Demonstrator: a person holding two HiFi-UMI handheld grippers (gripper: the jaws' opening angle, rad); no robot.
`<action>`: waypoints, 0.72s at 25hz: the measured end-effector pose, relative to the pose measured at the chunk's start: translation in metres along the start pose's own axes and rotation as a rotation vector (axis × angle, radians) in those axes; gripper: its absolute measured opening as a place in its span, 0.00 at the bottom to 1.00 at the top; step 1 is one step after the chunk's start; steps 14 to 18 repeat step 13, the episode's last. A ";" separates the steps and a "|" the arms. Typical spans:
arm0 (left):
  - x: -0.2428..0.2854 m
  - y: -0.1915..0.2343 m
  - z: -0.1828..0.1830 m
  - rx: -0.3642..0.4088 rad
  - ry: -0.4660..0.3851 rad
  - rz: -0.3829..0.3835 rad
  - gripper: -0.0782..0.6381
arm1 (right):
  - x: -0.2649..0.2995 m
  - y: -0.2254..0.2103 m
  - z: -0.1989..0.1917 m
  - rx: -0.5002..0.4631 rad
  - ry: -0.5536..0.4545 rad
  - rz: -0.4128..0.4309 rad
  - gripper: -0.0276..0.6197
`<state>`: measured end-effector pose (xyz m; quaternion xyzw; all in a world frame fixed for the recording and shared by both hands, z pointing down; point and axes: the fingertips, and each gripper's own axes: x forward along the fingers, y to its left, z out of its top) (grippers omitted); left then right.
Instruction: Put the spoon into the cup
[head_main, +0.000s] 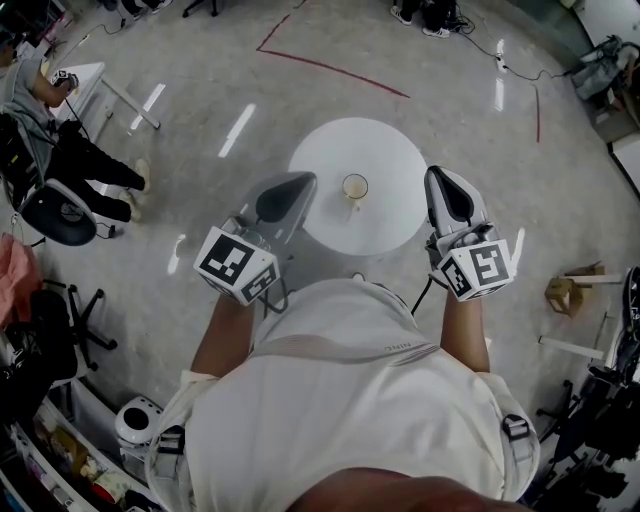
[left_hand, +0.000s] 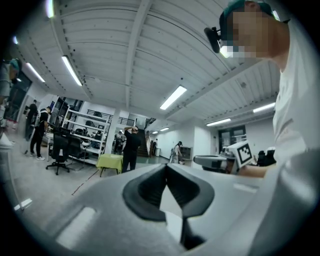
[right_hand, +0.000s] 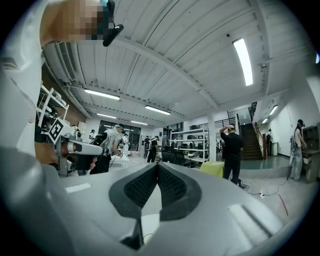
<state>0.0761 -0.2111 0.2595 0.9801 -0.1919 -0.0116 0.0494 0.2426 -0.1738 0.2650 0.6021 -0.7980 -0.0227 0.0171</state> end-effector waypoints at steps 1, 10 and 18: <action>-0.002 -0.001 0.001 0.002 0.001 0.000 0.11 | 0.000 0.001 0.000 0.007 0.000 0.001 0.05; -0.019 0.010 0.001 -0.005 0.008 0.021 0.11 | 0.013 0.020 0.004 0.006 0.009 0.035 0.05; -0.019 0.012 -0.003 -0.014 0.014 0.026 0.11 | 0.015 0.020 0.002 0.002 0.014 0.039 0.05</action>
